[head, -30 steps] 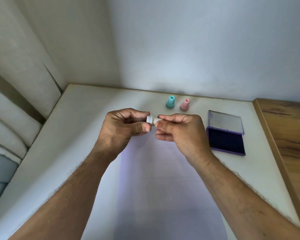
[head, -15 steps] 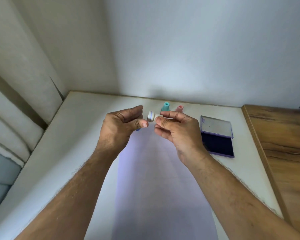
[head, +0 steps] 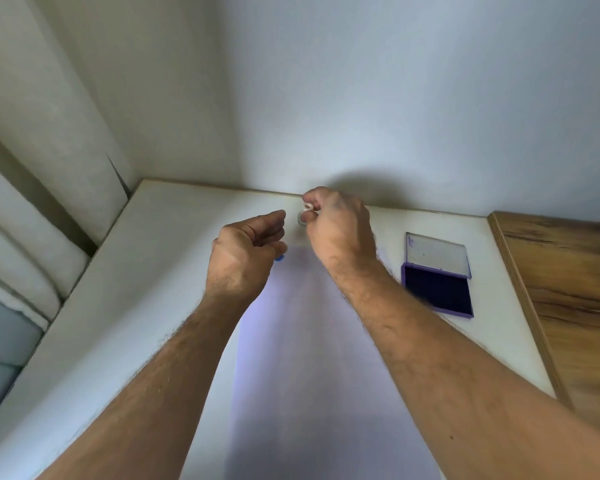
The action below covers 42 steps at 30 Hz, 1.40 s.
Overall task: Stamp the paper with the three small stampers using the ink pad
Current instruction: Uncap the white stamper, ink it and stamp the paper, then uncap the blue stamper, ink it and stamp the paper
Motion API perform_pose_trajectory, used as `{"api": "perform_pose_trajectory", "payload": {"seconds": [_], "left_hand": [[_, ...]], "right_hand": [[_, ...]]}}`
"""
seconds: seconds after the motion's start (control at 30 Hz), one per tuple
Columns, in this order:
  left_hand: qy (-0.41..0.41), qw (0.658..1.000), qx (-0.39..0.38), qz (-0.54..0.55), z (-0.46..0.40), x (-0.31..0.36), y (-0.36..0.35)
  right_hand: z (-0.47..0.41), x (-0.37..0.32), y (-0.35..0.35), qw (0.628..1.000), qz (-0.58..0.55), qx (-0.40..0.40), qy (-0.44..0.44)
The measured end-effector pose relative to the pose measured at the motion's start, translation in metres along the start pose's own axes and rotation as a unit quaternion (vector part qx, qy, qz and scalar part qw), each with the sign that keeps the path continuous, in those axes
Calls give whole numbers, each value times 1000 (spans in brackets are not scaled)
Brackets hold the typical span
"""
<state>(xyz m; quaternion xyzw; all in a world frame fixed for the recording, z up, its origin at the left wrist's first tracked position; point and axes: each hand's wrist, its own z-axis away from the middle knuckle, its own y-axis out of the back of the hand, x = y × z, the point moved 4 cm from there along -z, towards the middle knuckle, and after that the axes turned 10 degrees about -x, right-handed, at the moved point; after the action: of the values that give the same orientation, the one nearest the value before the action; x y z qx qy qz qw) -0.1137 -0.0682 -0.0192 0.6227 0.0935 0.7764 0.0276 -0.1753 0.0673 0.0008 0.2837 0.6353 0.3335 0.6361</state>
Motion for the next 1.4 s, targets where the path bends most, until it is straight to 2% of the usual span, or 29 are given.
{"api": "perform_pose_trajectory", "payload": {"seconds": [0.2, 0.43, 0.63, 0.93, 1.07, 1.17, 1.27, 1.4], "left_hand": [[-4, 1000, 4, 8, -3, -4, 2], [-11, 1000, -4, 26, 0, 1, -2], [-7, 1000, -8, 22, 4, 2, -7], [-6, 999, -17, 38, 6, 1, -16], [-8, 998, -12, 54, 8, 1, -16], [-11, 998, -15, 63, 12, 4, -17], [-14, 997, -47, 67, 18, 8, -23], [-18, 993, -104, 58, 26, 14, -30]], "right_hand": [[-10, 3, -12, 1000, 27, 1, -15], [9, 3, 6, 999, 11, 34, 22], [14, 19, 11, 994, 101, 26, -24], [5, 25, 12, 994, 107, 20, -34], [13, 27, 21, 996, 62, 41, -39], [25, 29, 27, 994, -55, 69, -58], [49, 24, 34, 980, -171, 75, -72], [78, 23, 33, 964, -253, 43, -73]]}}
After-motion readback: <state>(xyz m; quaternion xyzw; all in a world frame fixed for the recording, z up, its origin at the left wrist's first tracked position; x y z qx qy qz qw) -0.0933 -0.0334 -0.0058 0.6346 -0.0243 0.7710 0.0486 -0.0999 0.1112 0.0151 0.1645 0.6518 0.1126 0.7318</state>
